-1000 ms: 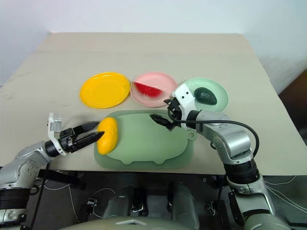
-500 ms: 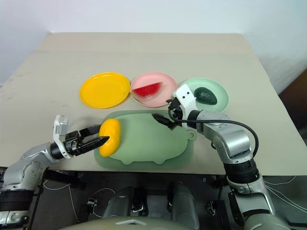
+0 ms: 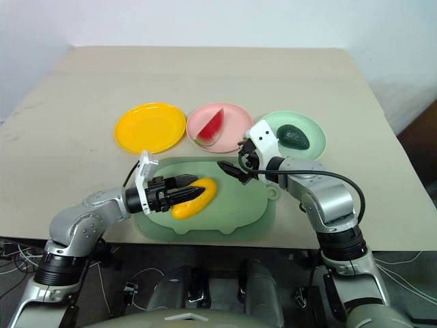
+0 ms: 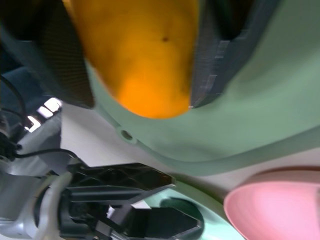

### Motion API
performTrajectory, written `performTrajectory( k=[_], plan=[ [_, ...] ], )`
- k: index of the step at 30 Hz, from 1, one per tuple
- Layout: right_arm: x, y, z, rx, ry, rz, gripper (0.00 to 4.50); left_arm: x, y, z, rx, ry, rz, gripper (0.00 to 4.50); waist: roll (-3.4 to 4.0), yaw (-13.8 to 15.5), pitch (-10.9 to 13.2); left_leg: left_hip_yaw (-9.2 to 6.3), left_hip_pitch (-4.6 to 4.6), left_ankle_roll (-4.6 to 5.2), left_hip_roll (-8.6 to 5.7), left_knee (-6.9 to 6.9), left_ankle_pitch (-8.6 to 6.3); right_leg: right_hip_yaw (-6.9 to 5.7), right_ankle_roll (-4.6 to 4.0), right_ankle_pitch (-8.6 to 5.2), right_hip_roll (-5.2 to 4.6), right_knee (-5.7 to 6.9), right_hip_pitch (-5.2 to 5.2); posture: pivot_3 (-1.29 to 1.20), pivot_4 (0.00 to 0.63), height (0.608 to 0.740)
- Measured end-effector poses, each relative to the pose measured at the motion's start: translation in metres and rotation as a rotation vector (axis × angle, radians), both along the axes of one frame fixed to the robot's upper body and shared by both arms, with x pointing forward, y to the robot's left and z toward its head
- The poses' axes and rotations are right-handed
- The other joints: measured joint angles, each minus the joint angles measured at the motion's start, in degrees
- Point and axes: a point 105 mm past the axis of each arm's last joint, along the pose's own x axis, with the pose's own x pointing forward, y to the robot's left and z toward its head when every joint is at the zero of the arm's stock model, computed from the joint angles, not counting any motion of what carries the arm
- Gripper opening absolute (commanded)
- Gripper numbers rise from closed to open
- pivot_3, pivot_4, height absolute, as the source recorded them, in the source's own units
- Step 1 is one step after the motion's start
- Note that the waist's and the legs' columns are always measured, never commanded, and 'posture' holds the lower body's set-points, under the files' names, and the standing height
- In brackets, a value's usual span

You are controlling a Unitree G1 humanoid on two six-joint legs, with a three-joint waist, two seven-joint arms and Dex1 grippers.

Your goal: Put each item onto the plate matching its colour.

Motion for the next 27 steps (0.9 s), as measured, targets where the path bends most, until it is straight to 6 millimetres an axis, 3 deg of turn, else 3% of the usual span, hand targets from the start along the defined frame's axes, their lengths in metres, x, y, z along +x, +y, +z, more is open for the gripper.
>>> performTrajectory(
  k=[5,6,9,12,20,23,27],
  plan=[
    [0.001,-0.001,0.0,-0.002,0.001,-0.009,4.5,-0.007,-0.001,0.006,0.041,-0.003,-0.035,0.25,0.0,0.19,0.0,-0.04,-0.01,0.01,-0.02,0.05,-0.01,-0.02,0.0,-0.01,-0.03,-0.02,0.05,0.0,0.15,0.696],
    [0.001,-0.001,-0.001,-0.003,0.002,-0.01,4.5,-0.009,-0.001,0.007,0.057,-0.002,-0.04,0.04,0.0,0.19,0.0,-0.05,-0.01,0.01,-0.01,0.05,-0.01,-0.02,0.0,-0.01,-0.02,-0.02,0.05,0.0,0.15,0.696],
    [0.001,-0.001,-0.001,-0.004,0.003,-0.014,4.5,-0.011,-0.002,0.009,0.077,0.004,-0.049,0.04,0.0,0.17,0.0,-0.05,-0.02,0.01,-0.01,0.06,-0.01,-0.02,0.0,-0.01,-0.02,-0.02,0.05,0.0,0.15,0.696],
    [0.001,-0.002,-0.001,-0.007,0.005,-0.021,4.5,-0.011,-0.005,0.012,0.074,0.009,-0.058,0.55,0.0,0.18,0.0,-0.06,-0.02,0.01,-0.01,0.07,-0.01,-0.02,0.01,-0.01,-0.02,-0.02,0.06,0.0,0.15,0.696],
    [0.002,-0.003,-0.002,-0.015,0.006,-0.035,4.5,-0.005,-0.01,0.03,0.086,-0.015,-0.071,3.25,0.0,0.15,0.01,-0.07,-0.01,0.01,-0.01,0.09,-0.01,-0.03,0.03,-0.02,0.0,-0.02,0.09,0.0,0.15,0.696],
    [0.003,-0.005,-0.003,-0.023,0.006,-0.042,4.5,-0.004,-0.009,0.029,0.112,0.005,-0.058,4.24,0.0,0.13,0.01,-0.08,-0.01,0.01,-0.01,0.09,-0.01,-0.03,0.03,-0.02,0.01,0.0,0.09,0.0,0.15,0.696],
    [0.003,-0.005,-0.003,-0.027,0.005,-0.047,4.5,-0.006,-0.006,0.029,0.139,0.023,-0.054,4.24,0.0,0.11,0.01,-0.09,0.0,0.01,-0.01,0.09,-0.01,-0.04,0.09,-0.06,0.01,-0.01,0.12,0.0,0.15,0.696]
  ],
)
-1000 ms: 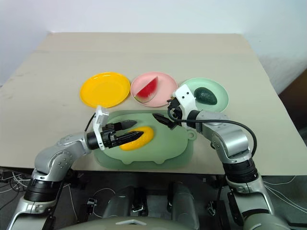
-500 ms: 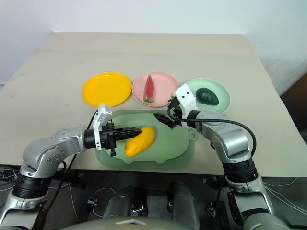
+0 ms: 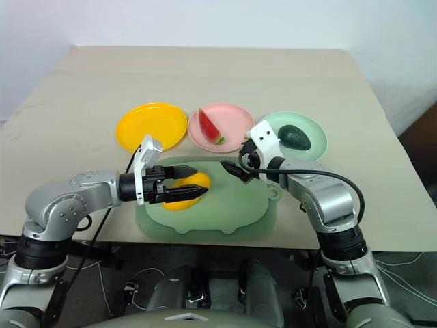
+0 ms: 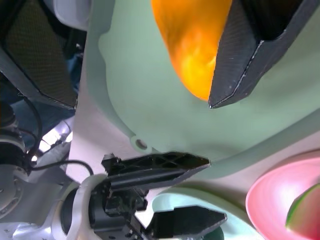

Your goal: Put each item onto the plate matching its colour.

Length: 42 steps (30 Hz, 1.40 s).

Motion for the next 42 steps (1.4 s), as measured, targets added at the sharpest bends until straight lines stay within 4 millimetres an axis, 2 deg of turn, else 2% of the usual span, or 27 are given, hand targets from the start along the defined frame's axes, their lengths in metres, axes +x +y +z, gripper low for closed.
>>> performTrajectory(
  k=[9,13,19,25,28,30,38,42],
  plan=[
    [0.001,-0.001,0.0,-0.007,-0.003,-0.007,4.5,0.007,0.012,-0.008,0.124,-0.056,0.064,4.24,0.0,0.06,0.0,-0.02,0.01,-0.01,0.0,0.01,-0.01,-0.01,-0.03,0.0,-0.02,-0.02,0.01,0.0,0.15,0.696],
    [0.001,-0.002,-0.001,-0.012,-0.004,-0.011,4.5,0.005,0.01,-0.023,0.161,-0.014,0.057,4.24,-0.01,0.09,0.01,-0.02,-0.02,-0.01,0.0,0.01,-0.01,-0.01,-0.06,-0.01,-0.03,-0.02,-0.02,0.0,0.15,0.696],
    [0.001,-0.002,-0.001,-0.016,-0.006,-0.014,4.5,0.007,0.01,-0.029,0.187,-0.012,0.071,4.24,0.0,0.05,0.01,-0.02,-0.02,-0.01,0.0,0.01,-0.01,-0.01,-0.05,-0.01,-0.03,-0.02,-0.02,0.0,0.15,0.696],
    [0.002,-0.004,-0.002,-0.023,-0.005,-0.023,4.5,0.006,0.018,-0.043,0.215,0.036,0.08,4.24,0.0,0.07,0.01,-0.02,-0.04,-0.01,0.0,0.0,-0.01,-0.01,-0.09,-0.04,-0.03,-0.02,-0.07,0.0,0.15,0.696],
    [0.003,-0.004,-0.003,-0.024,-0.002,-0.025,4.5,0.006,0.017,-0.046,0.224,0.035,0.068,3.64,0.0,0.1,0.01,-0.02,-0.05,-0.02,-0.01,0.0,-0.01,-0.01,-0.16,-0.07,-0.06,-0.03,-0.07,0.0,0.15,0.696],
    [0.003,-0.005,-0.003,-0.025,-0.002,-0.025,4.5,0.005,0.016,-0.046,0.224,0.025,0.055,3.06,0.0,0.08,0.01,-0.02,-0.05,-0.02,-0.01,0.0,-0.01,-0.01,-0.17,-0.07,-0.06,-0.03,-0.07,0.0,0.15,0.696],
    [0.002,-0.004,-0.003,-0.017,-0.009,-0.013,4.5,0.004,0.02,-0.045,0.2,0.017,0.045,3.03,0.01,0.04,0.01,-0.02,-0.07,-0.02,0.0,0.0,-0.01,-0.01,-0.17,-0.08,-0.06,-0.03,-0.1,0.0,0.15,0.696],
    [-0.01,-0.003,-0.005,0.017,-0.003,0.041,4.5,0.013,0.037,-0.023,0.127,-0.029,0.122,3.03,0.0,0.08,0.03,-0.03,-0.11,-0.02,0.0,0.0,-0.01,-0.01,-0.16,-0.08,-0.06,-0.03,-0.14,0.0,0.15,0.696]
  ],
)
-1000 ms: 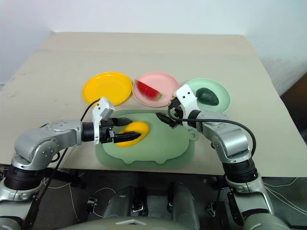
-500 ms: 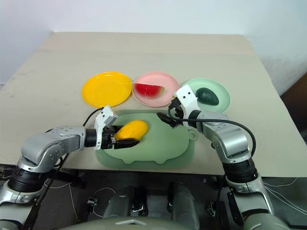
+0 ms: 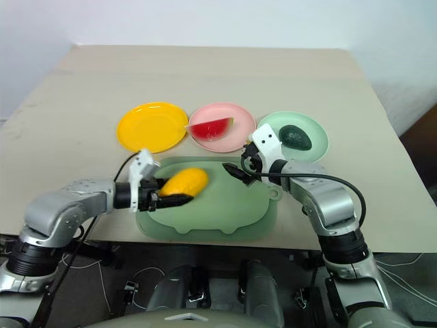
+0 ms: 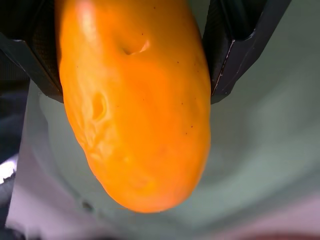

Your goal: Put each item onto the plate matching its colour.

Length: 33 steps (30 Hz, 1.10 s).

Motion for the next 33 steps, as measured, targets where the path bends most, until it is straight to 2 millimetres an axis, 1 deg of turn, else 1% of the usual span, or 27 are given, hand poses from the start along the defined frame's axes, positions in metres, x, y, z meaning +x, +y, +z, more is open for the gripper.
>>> performTrajectory(
  k=[3,5,8,11,13,16,18,22,26,29,32,33],
  plan=[
    [-0.01,0.0,0.009,0.06,-0.031,0.045,4.5,0.015,0.023,0.021,-0.021,-0.078,0.107,3.03,0.0,0.0,0.0,0.0,0.02,0.0,0.0,0.0,0.0,0.0,0.13,-0.04,0.01,0.0,0.03,0.0,0.15,0.696],
    [-0.021,0.003,0.021,0.116,-0.089,0.103,4.5,0.03,0.043,0.035,-0.047,-0.126,0.215,3.03,0.0,0.15,0.0,-0.01,0.03,0.02,0.0,0.0,-0.01,-0.02,0.21,-0.02,0.01,-0.02,0.07,0.0,0.15,0.696],
    [-0.032,0.005,0.028,0.156,-0.121,0.159,4.5,0.045,0.063,0.05,-0.069,-0.181,0.32,3.03,-0.01,0.18,0.0,-0.02,0.05,0.04,-0.01,0.0,-0.02,-0.04,0.23,0.0,0.01,-0.07,0.13,0.0,0.15,0.696],
    [-0.039,0.005,0.026,0.173,-0.104,0.197,4.5,0.065,0.078,0.056,-0.047,-0.23,0.42,3.03,-0.02,0.24,0.01,-0.03,0.07,0.05,-0.02,0.01,-0.03,-0.05,0.18,0.0,0.0,-0.08,0.16,0.0,0.15,0.696],
    [-0.042,0.006,0.024,0.182,-0.092,0.222,4.5,0.084,0.087,0.057,-0.024,-0.256,0.501,3.03,-0.03,0.3,0.02,-0.03,0.08,0.05,-0.02,0.02,-0.03,-0.05,0.05,0.08,0.0,-0.08,0.18,0.0,0.15,0.696],
    [-0.044,0.008,0.026,0.179,-0.101,0.235,4.5,0.103,0.087,0.053,0.023,-0.254,0.553,3.03,-0.04,0.18,0.02,-0.03,0.07,0.09,-0.02,0.02,-0.05,-0.06,0.06,0.12,0.01,-0.09,0.18,0.0,0.15,0.696],
    [-0.043,0.008,0.026,0.17,-0.11,0.235,4.5,0.115,0.086,0.046,0.045,-0.225,0.573,3.03,-0.06,0.13,0.03,-0.02,0.05,0.1,-0.02,0.03,-0.05,-0.06,0.08,0.12,0.02,-0.07,0.15,0.0,0.15,0.696],
    [-0.041,0.008,0.025,0.148,-0.114,0.22,4.5,0.132,0.083,0.035,0.061,-0.172,0.58,3.03,-0.08,0.06,0.04,-0.02,0.05,0.1,-0.01,0.03,-0.05,-0.07,0.08,0.12,0.03,-0.05,0.13,0.0,0.15,0.696],
    [-0.04,0.011,0.027,0.14,-0.122,0.213,4.5,0.149,0.076,0.025,0.098,-0.159,0.584,3.03,-0.09,0.06,0.05,-0.02,0.04,0.1,-0.01,0.07,-0.05,-0.07,0.08,0.12,0.01,-0.05,0.13,0.0,0.15,0.696],
    [-0.038,0.011,0.029,0.135,-0.129,0.204,4.5,0.157,0.073,0.015,0.108,-0.137,0.589,3.03,-0.11,0.05,0.06,-0.03,0.01,0.12,-0.01,0.1,-0.05,-0.08,0.08,0.13,0.0,-0.04,0.12,0.0,0.15,0.696],
    [-0.037,0.01,0.029,0.126,-0.128,0.193,4.5,0.156,0.073,0.008,0.109,-0.133,0.564,3.03,-0.13,-0.06,0.07,-0.02,-0.01,0.13,0.0,0.1,-0.06,-0.08,0.08,0.13,0.01,-0.02,0.07,0.0,0.15,0.696],
    [-0.037,0.009,0.029,0.124,-0.128,0.191,4.5,0.157,0.073,0.008,0.111,-0.134,0.563,3.77,-0.13,-0.04,0.08,-0.02,-0.01,0.13,0.0,0.11,-0.06,-0.08,0.08,0.12,0.01,0.0,0.07,0.0,0.15,0.696]
  ],
)
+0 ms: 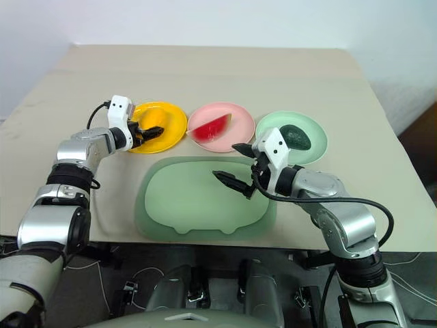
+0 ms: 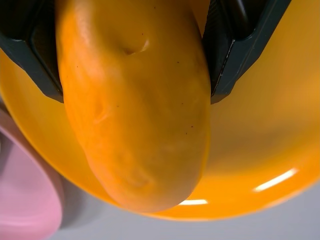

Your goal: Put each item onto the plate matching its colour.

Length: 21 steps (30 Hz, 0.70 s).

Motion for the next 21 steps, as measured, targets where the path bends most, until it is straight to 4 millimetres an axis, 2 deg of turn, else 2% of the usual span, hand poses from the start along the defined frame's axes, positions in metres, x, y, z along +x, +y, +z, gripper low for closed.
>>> performTrajectory(
  k=[2,3,7,12,17,21],
  plan=[
    [0.001,0.0,0.001,0.0,-0.004,-0.003,4.5,0.002,0.001,0.002,0.019,-0.019,0.005,4.36,0.0,0.0,0.0,0.0,0.0,0.0,0.0,0.03,0.0,0.0,0.0,0.0,0.0,0.01,0.0,0.0,0.15,0.696],
    [0.001,0.0,0.002,-0.002,-0.006,-0.003,4.5,0.003,0.002,0.005,0.027,-0.035,0.005,4.48,0.0,0.0,0.0,0.0,-0.01,0.02,0.0,0.04,-0.01,0.0,0.0,0.0,-0.01,0.01,0.01,0.0,0.15,0.696],
    [0.001,-0.001,0.002,-0.005,-0.01,-0.003,4.5,0.005,0.005,0.011,0.056,-0.08,0.007,4.48,0.0,0.04,0.0,0.0,-0.03,0.06,0.0,0.1,-0.03,0.0,0.0,0.0,-0.01,0.02,0.02,0.0,0.15,0.696],
    [0.001,-0.001,0.0,-0.007,-0.021,0.003,4.5,-0.001,0.019,0.023,0.099,-0.15,0.005,4.48,-0.01,-0.04,0.0,0.0,-0.03,0.1,0.0,0.13,-0.06,0.0,0.01,0.0,-0.01,0.03,0.03,0.0,0.15,0.696],
    [0.002,-0.002,-0.004,-0.003,-0.017,0.001,4.5,-0.019,0.035,0.025,0.088,-0.217,0.001,4.48,0.0,-0.17,0.01,0.0,-0.03,0.1,0.02,0.17,-0.06,0.0,0.01,0.0,-0.01,0.09,0.03,0.0,0.15,0.696],
    [-0.001,0.003,-0.003,0.044,-0.014,0.014,4.5,-0.058,0.046,0.03,0.026,-0.32,-0.089,4.48,0.0,-0.42,0.0,0.0,-0.02,0.09,0.04,0.16,-0.06,0.0,0.01,-0.01,-0.01,0.09,0.03,0.0,0.15,0.696]
  ],
)
